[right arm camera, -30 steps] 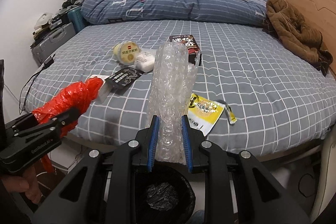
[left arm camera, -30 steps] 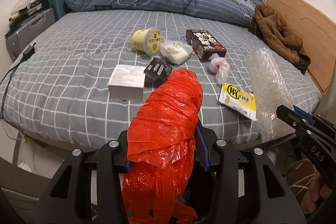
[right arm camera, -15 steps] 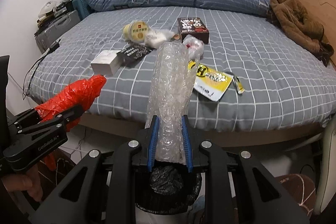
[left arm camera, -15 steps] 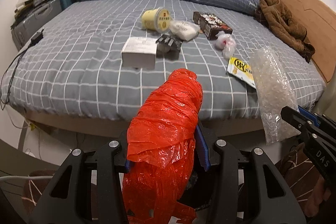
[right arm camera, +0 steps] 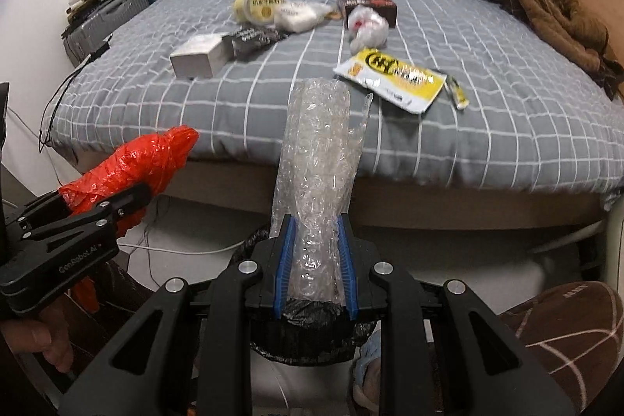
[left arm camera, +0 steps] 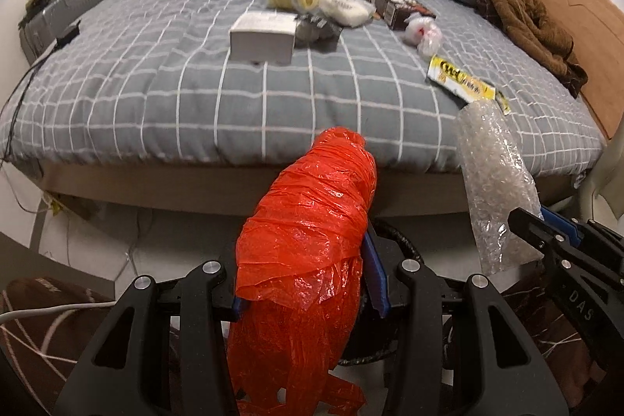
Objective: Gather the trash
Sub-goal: 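Carry the red bag and bubble wrap down over the floor trash bin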
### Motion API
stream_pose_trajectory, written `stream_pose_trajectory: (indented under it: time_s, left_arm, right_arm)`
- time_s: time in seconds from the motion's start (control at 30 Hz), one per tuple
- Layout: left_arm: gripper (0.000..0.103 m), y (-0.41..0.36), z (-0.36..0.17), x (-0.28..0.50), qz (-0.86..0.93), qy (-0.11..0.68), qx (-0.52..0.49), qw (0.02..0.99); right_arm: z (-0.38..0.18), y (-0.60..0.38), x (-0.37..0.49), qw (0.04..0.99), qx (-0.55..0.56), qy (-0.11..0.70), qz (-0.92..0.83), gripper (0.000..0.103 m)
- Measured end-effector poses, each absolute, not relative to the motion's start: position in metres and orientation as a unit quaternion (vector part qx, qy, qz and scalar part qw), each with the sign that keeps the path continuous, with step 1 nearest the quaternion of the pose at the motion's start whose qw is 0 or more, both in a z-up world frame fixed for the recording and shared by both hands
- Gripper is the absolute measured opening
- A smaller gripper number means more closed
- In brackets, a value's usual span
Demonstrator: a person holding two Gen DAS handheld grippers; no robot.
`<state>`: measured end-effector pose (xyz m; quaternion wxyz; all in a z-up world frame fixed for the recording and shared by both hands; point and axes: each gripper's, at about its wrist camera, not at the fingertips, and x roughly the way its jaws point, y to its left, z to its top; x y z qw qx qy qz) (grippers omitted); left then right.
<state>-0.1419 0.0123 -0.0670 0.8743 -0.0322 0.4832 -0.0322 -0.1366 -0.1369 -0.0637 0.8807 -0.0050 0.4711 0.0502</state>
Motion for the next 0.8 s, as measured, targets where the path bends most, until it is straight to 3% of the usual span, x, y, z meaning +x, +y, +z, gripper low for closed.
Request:
stream_pose_trajectory:
  time_s: [0.8]
  left_arm:
    - [0.045,0.022,-0.175,-0.12,-0.023,0.566,-0.024,0.824]
  right_arm:
    - [-0.171,-0.129,-0.113,0.818,-0.013,0.572,0.061,0.021]
